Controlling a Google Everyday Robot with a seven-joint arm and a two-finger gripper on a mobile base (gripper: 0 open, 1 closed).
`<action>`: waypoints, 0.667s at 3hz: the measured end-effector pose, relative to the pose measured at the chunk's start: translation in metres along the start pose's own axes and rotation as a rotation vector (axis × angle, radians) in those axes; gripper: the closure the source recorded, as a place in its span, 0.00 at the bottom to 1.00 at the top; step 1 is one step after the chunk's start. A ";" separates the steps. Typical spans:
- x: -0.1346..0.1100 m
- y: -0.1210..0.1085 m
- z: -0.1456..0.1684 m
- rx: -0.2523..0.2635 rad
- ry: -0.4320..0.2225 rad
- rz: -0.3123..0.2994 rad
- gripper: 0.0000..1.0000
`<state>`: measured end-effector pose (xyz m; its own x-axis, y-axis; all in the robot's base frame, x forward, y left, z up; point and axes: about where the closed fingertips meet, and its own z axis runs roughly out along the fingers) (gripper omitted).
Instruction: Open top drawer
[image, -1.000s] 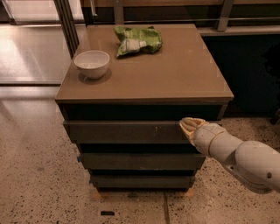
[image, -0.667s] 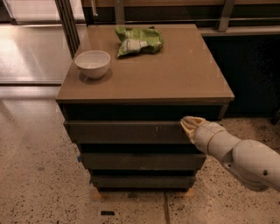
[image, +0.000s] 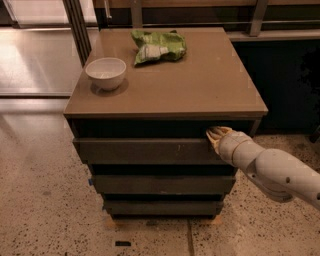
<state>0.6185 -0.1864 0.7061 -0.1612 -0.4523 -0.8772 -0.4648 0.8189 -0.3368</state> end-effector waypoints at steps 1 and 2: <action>0.005 -0.014 0.018 0.034 0.010 -0.003 1.00; 0.010 -0.027 0.032 0.066 0.026 -0.008 1.00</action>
Offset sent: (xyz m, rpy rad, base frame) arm 0.0590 -0.0294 -0.0183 -0.0543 -0.0139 -0.1118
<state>0.6570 -0.2018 0.6952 -0.1808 -0.4674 -0.8654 -0.4076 0.8364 -0.3666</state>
